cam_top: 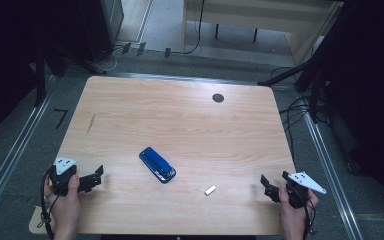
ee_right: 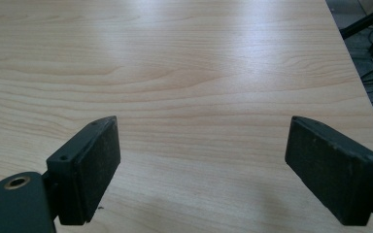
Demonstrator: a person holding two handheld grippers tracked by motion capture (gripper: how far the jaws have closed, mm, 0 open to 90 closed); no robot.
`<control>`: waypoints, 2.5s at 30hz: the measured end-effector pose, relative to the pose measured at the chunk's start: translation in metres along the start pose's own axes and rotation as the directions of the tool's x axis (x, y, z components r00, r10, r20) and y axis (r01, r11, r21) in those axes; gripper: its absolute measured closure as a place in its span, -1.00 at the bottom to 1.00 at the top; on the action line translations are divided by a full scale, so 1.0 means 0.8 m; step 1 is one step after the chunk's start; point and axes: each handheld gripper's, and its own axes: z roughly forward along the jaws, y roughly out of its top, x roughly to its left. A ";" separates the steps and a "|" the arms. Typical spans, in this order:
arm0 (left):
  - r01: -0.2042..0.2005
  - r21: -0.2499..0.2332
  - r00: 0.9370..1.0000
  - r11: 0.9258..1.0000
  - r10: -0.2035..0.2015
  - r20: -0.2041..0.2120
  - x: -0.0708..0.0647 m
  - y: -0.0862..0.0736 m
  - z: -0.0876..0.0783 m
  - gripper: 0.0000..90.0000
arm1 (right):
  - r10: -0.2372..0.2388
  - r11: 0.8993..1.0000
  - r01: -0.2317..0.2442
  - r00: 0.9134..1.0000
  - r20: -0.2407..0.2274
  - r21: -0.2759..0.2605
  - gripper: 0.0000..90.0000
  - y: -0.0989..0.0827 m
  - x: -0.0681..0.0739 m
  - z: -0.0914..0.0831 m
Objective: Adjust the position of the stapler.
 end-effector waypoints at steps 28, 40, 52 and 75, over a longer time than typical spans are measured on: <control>-0.051 -0.038 0.997 0.998 0.049 -0.065 -0.009 0.002 0.002 -1.00 | -0.196 0.980 0.201 0.962 -0.191 0.003 -0.69 0.054 0.125 0.014; -0.055 -0.014 0.997 0.998 0.054 -0.064 -0.010 0.002 0.003 -1.00 | -0.260 0.960 0.278 0.927 -0.269 0.030 -0.47 0.061 0.181 0.037; -0.069 -0.005 0.996 0.998 0.069 -0.058 -0.011 0.002 0.003 -1.00 | -0.286 0.950 0.312 0.888 -0.361 0.015 -0.18 0.073 0.224 0.058; -0.068 -0.008 0.996 0.998 0.067 -0.060 -0.015 0.000 0.002 -1.00 | -0.299 0.933 0.359 0.812 -0.501 0.023 0.13 0.071 0.279 0.080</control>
